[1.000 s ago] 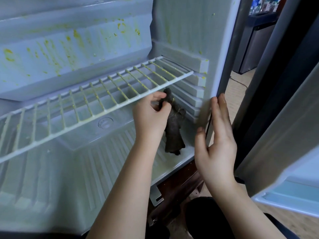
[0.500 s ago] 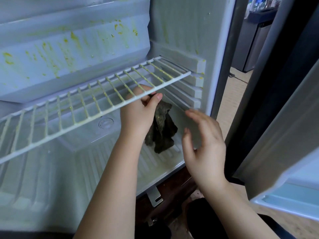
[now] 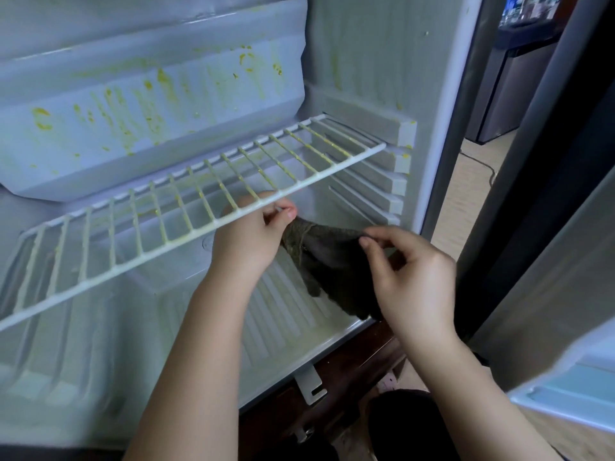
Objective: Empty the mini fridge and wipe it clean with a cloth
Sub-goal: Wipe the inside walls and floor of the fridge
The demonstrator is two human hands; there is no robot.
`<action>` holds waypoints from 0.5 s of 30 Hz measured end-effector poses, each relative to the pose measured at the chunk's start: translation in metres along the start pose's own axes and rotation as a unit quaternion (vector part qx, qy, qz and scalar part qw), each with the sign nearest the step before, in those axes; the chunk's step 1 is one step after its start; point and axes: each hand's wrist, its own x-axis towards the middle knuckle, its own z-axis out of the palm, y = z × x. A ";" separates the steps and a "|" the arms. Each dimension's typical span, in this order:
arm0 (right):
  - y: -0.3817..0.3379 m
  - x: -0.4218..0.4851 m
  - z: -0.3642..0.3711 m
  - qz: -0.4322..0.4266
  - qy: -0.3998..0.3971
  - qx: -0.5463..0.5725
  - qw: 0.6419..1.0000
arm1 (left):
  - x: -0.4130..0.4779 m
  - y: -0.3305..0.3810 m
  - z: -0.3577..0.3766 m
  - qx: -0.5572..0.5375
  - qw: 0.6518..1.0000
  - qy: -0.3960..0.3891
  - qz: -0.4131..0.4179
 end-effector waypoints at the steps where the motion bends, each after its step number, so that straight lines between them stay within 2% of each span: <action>1: -0.001 0.001 -0.002 0.003 0.006 0.006 1.000 | -0.001 -0.002 -0.001 0.015 1.000 -0.006 -0.001; 4: -0.008 0.001 -0.003 0.020 0.004 0.051 0.998 | -0.008 0.006 -0.006 0.043 0.998 -0.039 0.022; 6: -0.016 0.001 -0.002 0.025 -0.010 0.102 0.994 | -0.014 0.018 -0.010 -0.025 0.993 -0.102 0.050; 8: -0.023 0.000 -0.002 0.032 -0.011 0.159 0.987 | -0.018 0.030 -0.010 -0.119 0.971 -0.195 0.071; 10: -0.025 0.001 -0.003 0.039 0.005 0.202 0.979 | -0.021 0.033 -0.004 -0.155 0.954 -0.247 0.070; 13: -0.024 0.000 -0.003 0.049 0.014 0.209 0.977 | -0.022 0.030 0.005 -0.145 0.961 -0.224 0.066; 15: -0.022 -0.002 -0.002 0.027 0.012 0.164 0.986 | -0.018 0.025 0.006 -0.152 0.971 -0.182 0.036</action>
